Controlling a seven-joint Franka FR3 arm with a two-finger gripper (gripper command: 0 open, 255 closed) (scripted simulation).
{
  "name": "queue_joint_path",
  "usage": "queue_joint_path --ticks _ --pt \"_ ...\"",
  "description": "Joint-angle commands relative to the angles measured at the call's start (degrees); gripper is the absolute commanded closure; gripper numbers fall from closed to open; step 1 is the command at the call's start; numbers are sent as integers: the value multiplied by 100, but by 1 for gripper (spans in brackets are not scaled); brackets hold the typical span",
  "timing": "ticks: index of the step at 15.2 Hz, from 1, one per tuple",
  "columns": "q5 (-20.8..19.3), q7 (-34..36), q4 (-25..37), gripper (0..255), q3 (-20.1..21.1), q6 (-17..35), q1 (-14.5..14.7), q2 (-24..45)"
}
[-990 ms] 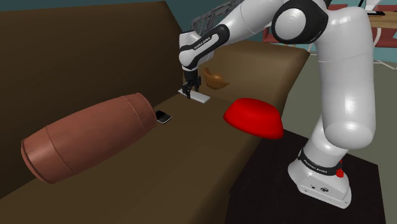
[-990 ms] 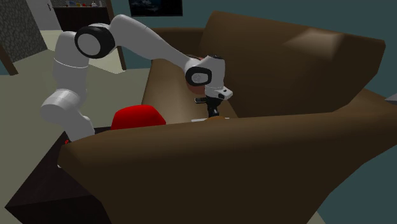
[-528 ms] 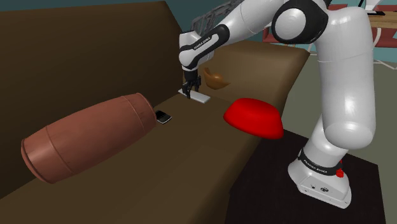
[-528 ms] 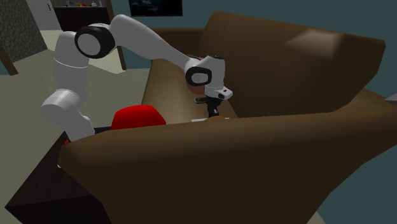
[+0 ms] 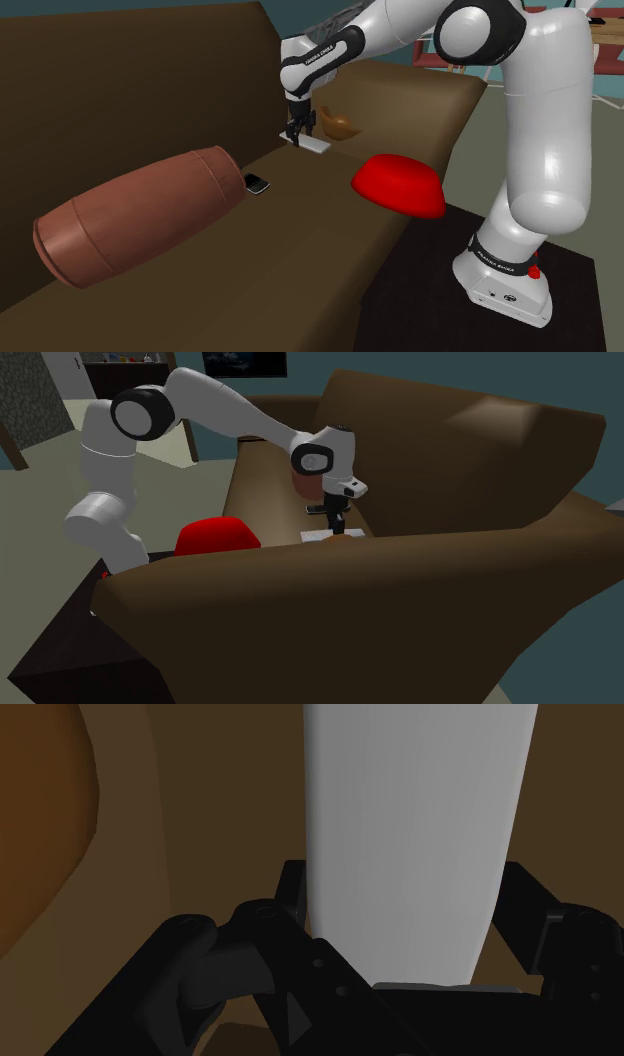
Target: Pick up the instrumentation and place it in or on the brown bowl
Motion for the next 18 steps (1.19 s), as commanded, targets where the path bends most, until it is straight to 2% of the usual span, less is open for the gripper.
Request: queue_joint_path --ticks 1,18 --pt "-4 11 75 255 2 -151 10 -75" --pt "-19 -1 924 255 -7 -1324 13 -400"
